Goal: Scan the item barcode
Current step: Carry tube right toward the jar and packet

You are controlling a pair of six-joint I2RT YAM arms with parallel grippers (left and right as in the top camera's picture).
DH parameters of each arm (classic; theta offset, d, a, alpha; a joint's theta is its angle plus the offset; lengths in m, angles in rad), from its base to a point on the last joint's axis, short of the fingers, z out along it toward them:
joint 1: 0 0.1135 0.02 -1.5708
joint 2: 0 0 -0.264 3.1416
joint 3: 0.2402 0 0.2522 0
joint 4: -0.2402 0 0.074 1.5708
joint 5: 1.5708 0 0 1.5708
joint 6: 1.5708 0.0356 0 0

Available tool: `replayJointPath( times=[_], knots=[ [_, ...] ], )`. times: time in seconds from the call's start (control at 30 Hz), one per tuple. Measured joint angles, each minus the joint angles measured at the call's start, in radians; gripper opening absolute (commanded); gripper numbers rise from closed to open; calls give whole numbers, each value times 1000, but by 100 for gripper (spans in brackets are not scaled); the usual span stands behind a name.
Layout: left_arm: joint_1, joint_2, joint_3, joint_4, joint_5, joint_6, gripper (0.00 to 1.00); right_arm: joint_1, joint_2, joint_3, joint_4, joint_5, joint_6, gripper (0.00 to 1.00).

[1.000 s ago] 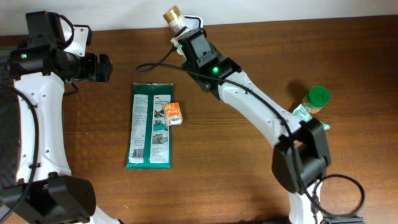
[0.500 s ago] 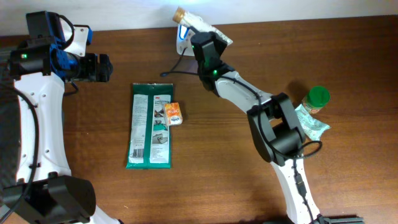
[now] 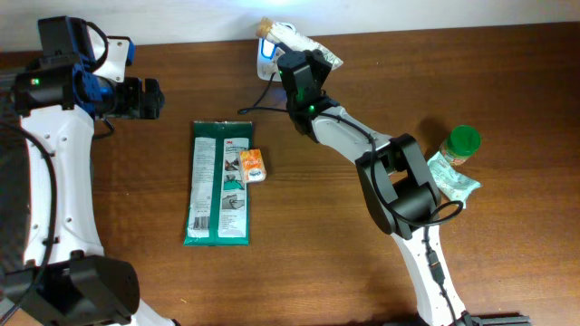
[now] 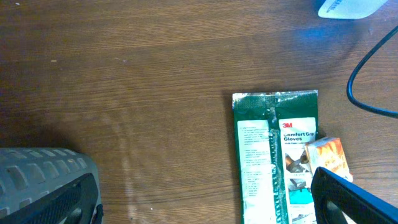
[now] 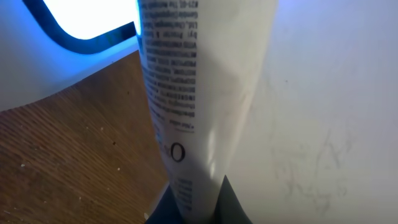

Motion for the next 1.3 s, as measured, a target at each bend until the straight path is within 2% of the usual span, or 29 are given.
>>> replayJointPath(
  times=[0.17,0.37,0.5,0.73,0.77,0.83,0.93,1.03,1.13,1.3],
  knots=[
    [0,0,0,0,0,0,99,-1,-6,0,-38,0,48,4],
    [0,0,0,1,0,0,99,-5,-77,0,-235,-44,165,4],
    [0,0,0,1,0,0,99,-15,-183,0,-396,-120,307,4],
    [0,0,0,1,0,0,99,-98,-381,7,-885,-529,774,4],
    [0,0,0,0,0,0,99,-138,-406,6,-1029,-644,881,4],
    [0,0,0,2,0,0,99,-183,-412,11,-1154,-747,955,4],
    [0,0,0,1,0,0,99,-268,-413,8,-1339,-858,1027,4],
    [0,0,0,1,0,0,99,-336,-413,6,-1443,-895,1059,4],
    [0,0,0,0,0,0,99,-389,-415,-20,-1481,-906,1072,4],
    [0,0,0,1,0,0,99,-469,-417,-178,-1472,-910,1074,4]
  ],
)
